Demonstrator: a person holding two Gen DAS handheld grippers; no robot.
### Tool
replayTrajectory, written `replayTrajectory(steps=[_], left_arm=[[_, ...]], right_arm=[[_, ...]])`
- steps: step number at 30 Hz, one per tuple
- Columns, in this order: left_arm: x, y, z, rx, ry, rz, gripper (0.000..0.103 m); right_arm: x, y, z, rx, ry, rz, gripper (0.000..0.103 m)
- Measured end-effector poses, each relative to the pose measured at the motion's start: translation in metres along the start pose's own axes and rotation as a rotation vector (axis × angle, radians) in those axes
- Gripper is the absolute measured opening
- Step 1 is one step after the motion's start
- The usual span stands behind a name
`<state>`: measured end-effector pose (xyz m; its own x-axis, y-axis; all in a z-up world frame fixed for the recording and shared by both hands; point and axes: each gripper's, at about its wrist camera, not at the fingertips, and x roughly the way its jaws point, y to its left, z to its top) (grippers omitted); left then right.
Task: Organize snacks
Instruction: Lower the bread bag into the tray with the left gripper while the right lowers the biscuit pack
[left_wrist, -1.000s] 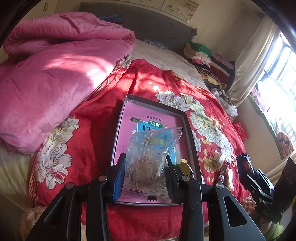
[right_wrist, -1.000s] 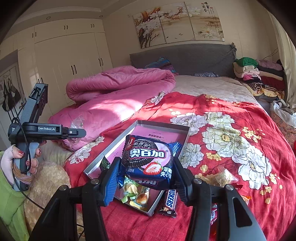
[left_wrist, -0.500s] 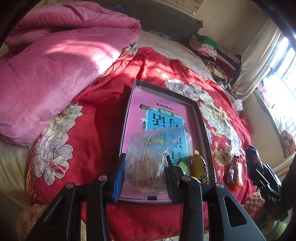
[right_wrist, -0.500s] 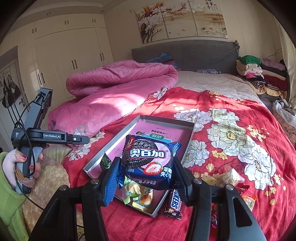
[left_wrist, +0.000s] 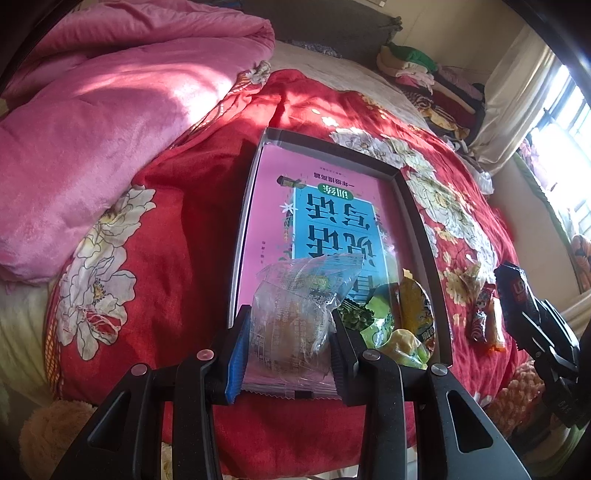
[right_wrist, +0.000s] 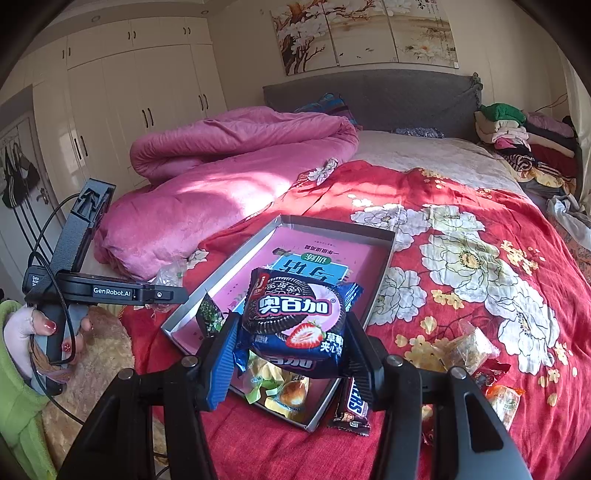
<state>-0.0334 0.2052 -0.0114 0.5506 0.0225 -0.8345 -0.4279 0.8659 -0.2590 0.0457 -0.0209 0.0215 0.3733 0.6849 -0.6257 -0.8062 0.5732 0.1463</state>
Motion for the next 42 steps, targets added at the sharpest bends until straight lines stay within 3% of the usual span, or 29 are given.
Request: replayTrajectory(steps=[26,42], left_arm=[[0.032,-0.019,-0.012,0.081,0.092,0.037,0.039],[0.039,-0.023,-0.013,0.095,0.107,0.040,0.039]], right_arm=[[0.024,0.002,-0.007,0.003,0.059,0.015,0.054],[0.054,0.027,-0.014,-0.100,0.128,0.043,0.054]])
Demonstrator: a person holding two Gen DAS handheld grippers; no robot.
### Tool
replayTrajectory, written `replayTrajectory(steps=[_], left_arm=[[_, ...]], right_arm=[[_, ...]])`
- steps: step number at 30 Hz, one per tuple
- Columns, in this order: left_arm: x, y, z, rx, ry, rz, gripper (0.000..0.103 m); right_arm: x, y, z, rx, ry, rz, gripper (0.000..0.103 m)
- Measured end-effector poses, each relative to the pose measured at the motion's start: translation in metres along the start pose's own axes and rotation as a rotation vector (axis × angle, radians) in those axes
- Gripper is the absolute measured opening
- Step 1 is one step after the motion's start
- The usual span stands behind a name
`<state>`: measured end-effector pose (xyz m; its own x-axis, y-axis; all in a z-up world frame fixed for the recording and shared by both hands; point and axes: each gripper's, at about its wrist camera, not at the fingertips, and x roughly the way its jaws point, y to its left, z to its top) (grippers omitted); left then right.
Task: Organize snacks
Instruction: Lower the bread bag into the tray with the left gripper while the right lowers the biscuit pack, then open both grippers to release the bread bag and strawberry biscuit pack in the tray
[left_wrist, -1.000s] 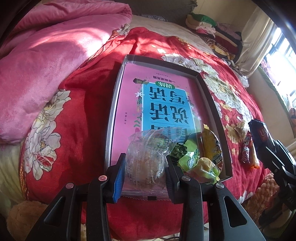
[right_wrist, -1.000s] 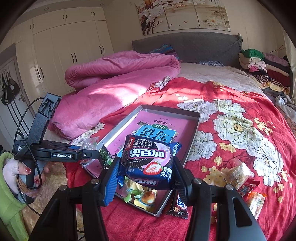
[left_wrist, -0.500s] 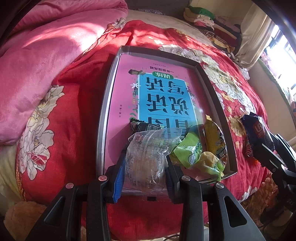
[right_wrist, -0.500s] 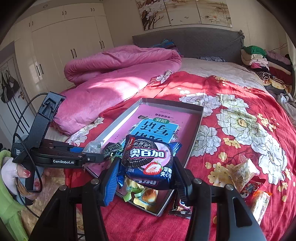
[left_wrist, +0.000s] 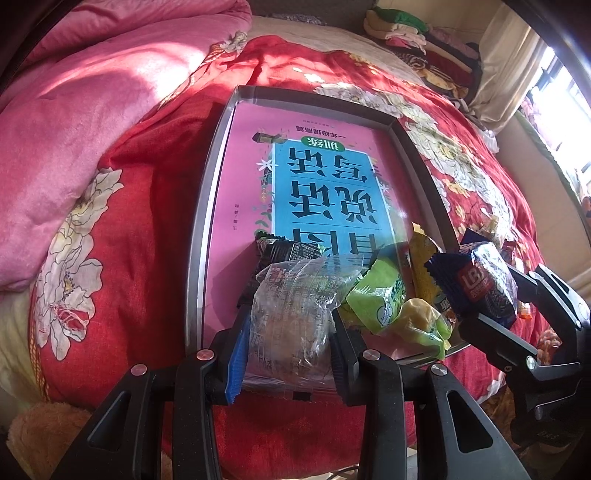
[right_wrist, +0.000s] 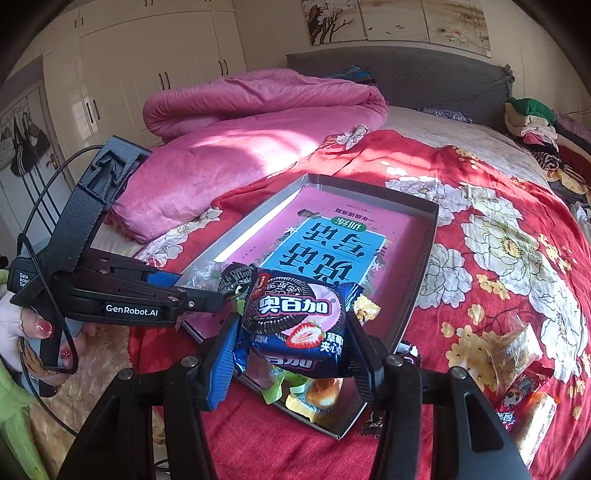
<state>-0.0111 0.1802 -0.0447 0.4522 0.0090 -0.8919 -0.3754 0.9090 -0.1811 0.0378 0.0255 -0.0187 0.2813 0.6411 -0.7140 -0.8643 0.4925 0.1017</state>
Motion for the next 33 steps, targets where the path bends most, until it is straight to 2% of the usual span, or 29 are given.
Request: replayTrajectory(steps=[16,33], left_arm=[[0.004,-0.005,0.000,0.022,0.005,-0.005,0.039],[0.004,-0.023,-0.002,0.100,0.001,-0.046,0.039]], right_arm=[[0.024,0.007,-0.013,-0.029,0.084,0.000,0.055],[0.025,-0.002,-0.015,-0.009,0.082,-0.047,0.057]])
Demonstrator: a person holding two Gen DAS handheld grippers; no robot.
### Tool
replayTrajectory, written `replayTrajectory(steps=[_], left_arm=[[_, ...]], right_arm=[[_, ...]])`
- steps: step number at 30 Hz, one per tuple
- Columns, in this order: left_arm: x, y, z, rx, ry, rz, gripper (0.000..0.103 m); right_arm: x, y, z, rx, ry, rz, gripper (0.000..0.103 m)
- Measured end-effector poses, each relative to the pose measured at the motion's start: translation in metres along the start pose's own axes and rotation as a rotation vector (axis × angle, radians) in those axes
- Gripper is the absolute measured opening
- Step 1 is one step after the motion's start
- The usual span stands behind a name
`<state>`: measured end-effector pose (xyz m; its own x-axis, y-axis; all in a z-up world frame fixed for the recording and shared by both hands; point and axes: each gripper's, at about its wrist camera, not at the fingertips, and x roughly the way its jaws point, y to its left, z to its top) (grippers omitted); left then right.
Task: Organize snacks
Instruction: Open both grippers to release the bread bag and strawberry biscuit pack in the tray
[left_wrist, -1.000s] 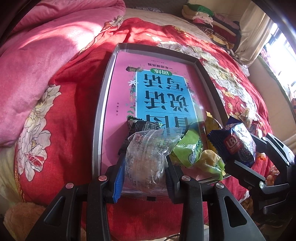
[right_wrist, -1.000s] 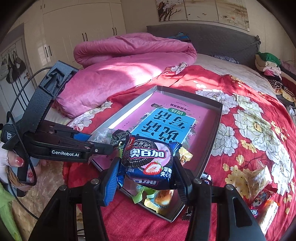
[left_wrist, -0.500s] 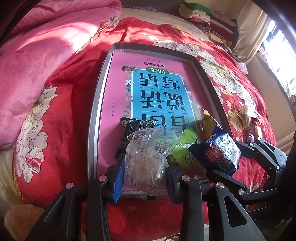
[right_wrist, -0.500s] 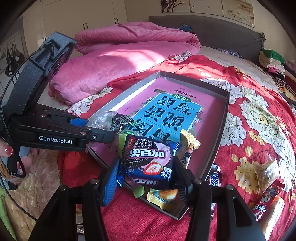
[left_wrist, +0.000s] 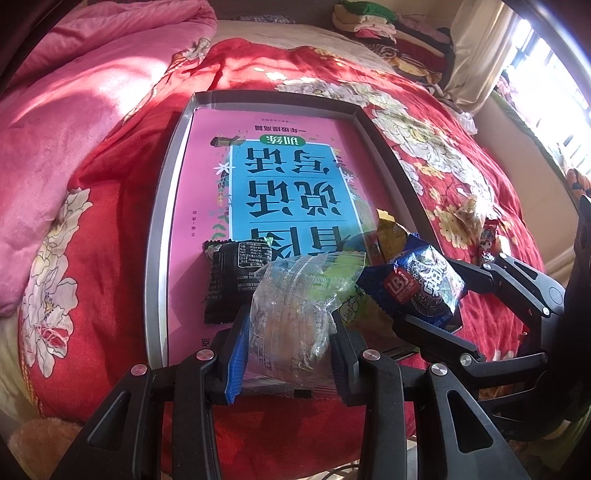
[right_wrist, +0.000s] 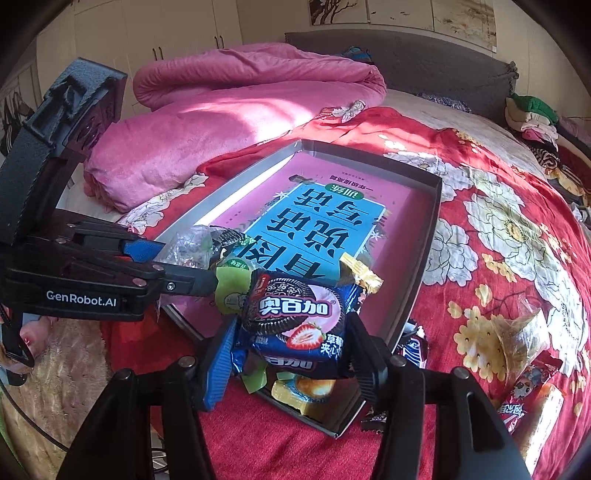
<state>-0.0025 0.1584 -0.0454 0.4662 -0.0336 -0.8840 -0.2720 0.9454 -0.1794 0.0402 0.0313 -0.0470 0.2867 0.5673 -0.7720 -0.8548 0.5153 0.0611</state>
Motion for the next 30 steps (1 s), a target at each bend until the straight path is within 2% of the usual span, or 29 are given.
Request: replayTrajectory(steps=[21,27,30], left_arm=[[0.003,0.003,0.001,-0.015,0.006,0.001,0.040],[0.004,0.002,0.001,-0.010,0.009,0.007,0.043],[0.002,0.001,0.002,-0.006,0.002,0.009,0.049]], right_arm=[[-0.010,-0.001,0.000,-0.001,-0.024,0.007,0.062],[-0.011,-0.005,0.000,0.009,-0.026,-0.021,0.062],[-0.010,-0.009,0.000,0.023,-0.025,-0.031,0.062]])
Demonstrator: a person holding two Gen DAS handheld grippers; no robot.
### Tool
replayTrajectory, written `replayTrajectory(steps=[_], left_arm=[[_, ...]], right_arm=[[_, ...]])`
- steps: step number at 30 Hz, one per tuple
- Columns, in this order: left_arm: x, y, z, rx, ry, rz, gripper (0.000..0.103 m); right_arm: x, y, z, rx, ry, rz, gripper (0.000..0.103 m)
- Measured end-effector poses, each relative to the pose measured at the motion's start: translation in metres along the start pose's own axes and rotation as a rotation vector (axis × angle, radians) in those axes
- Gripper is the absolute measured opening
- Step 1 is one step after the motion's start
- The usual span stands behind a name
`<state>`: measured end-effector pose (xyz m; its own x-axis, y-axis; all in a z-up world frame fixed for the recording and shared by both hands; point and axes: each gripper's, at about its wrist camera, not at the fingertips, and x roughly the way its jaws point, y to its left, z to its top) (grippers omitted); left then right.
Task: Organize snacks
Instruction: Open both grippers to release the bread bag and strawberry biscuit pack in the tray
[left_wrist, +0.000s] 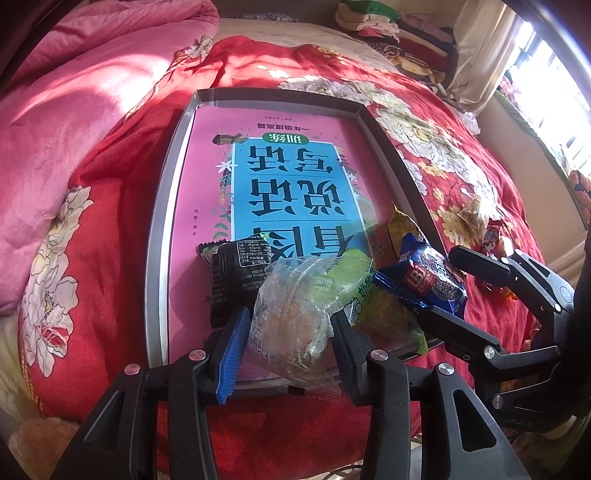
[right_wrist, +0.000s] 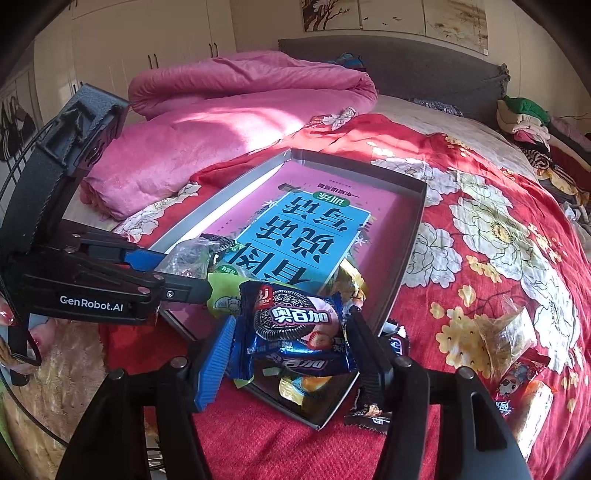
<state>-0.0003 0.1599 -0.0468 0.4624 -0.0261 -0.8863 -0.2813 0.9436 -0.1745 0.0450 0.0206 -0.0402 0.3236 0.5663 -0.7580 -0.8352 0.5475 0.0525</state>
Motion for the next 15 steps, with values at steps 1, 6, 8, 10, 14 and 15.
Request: replayTrajectory(steps=[1,6,8,10,14,15], left_arm=[[-0.001,0.000,0.000,0.000,-0.003,-0.001,0.051],[-0.003,-0.002,0.001,0.007,-0.017,0.001,0.056],[-0.005,-0.002,0.002,0.007,-0.028,0.000,0.057],[-0.008,-0.002,0.002,0.006,-0.040,-0.004,0.058],[-0.014,-0.003,0.003,0.008,-0.067,-0.012,0.058],[-0.016,-0.003,0.003,0.008,-0.076,-0.015,0.058]], right_arm=[[0.000,-0.001,0.000,0.005,0.003,-0.001,0.062],[-0.002,-0.002,0.000,0.013,-0.007,0.002,0.062],[-0.004,-0.002,0.001,0.014,-0.018,0.005,0.063],[-0.007,-0.002,0.002,0.014,-0.028,0.009,0.065],[-0.010,-0.002,0.002,0.014,-0.036,0.006,0.066],[-0.011,-0.002,0.002,0.017,-0.037,0.007,0.066]])
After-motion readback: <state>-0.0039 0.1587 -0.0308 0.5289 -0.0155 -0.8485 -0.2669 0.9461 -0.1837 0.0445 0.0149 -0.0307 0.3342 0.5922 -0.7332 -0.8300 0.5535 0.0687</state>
